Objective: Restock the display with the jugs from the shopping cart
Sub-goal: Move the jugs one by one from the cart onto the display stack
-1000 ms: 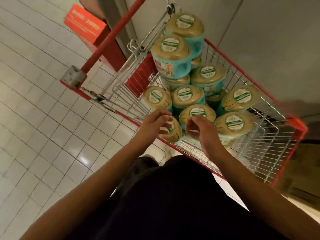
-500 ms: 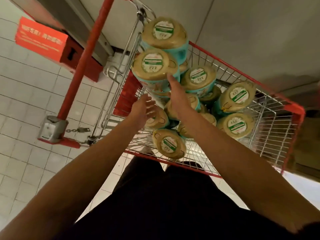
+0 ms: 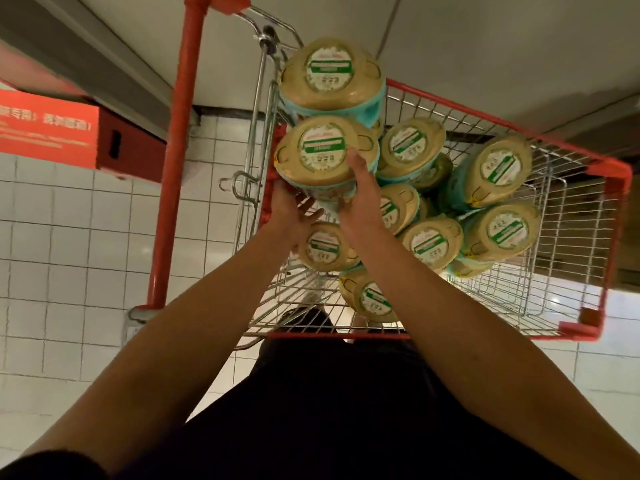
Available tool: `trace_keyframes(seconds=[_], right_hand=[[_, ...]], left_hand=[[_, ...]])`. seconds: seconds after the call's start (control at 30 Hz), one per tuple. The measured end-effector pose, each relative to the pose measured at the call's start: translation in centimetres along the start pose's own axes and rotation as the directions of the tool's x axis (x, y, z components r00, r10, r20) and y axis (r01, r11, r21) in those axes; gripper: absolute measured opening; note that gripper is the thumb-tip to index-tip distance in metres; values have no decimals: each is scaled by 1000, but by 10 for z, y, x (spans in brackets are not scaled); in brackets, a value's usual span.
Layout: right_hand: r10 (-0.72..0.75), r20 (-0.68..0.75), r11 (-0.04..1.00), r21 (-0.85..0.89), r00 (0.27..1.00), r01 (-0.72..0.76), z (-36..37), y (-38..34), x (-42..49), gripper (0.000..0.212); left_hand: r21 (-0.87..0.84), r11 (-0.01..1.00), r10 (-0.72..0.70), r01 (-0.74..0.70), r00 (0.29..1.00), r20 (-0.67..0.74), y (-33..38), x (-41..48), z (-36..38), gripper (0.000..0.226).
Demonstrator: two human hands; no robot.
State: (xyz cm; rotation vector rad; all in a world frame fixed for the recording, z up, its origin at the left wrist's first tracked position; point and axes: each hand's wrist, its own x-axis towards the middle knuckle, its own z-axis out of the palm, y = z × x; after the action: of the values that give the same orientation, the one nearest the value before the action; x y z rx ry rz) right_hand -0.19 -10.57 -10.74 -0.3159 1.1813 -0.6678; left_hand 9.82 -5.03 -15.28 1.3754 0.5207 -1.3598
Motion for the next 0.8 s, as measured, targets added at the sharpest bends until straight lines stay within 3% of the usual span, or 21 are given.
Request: trace_keyframes(seconds=[0.13, 0.27, 0.43, 0.57, 0.7, 0.8], right_hand=[[5, -19, 1000, 31, 1000, -4, -7, -12, -31, 52], [-1, 8, 998, 62, 1000, 0, -32, -28, -78, 38], [-78, -33, 993, 82, 996, 81, -97, -46, -126, 53], [-143, -118, 972, 171, 983, 162, -166, -59, -163, 39], [-184, -168, 946, 237, 969, 221, -249, -70, -204, 44], [-211, -224, 922, 276, 951, 270, -314, -85, -234, 39]], left_hand=[[-26, 999, 47, -45, 998, 51, -8, -15, 2, 61], [-52, 998, 44, -34, 978, 203, -25, -36, 9, 67], [68, 997, -61, 44, 962, 267, -67, -73, 37, 65], [213, 976, -104, 33, 939, 329, -120, -110, 67, 56], [408, 912, -81, -44, 955, 284, -199, -149, 104, 44], [453, 892, -162, -1, 933, 322, -262, -178, 133, 55]])
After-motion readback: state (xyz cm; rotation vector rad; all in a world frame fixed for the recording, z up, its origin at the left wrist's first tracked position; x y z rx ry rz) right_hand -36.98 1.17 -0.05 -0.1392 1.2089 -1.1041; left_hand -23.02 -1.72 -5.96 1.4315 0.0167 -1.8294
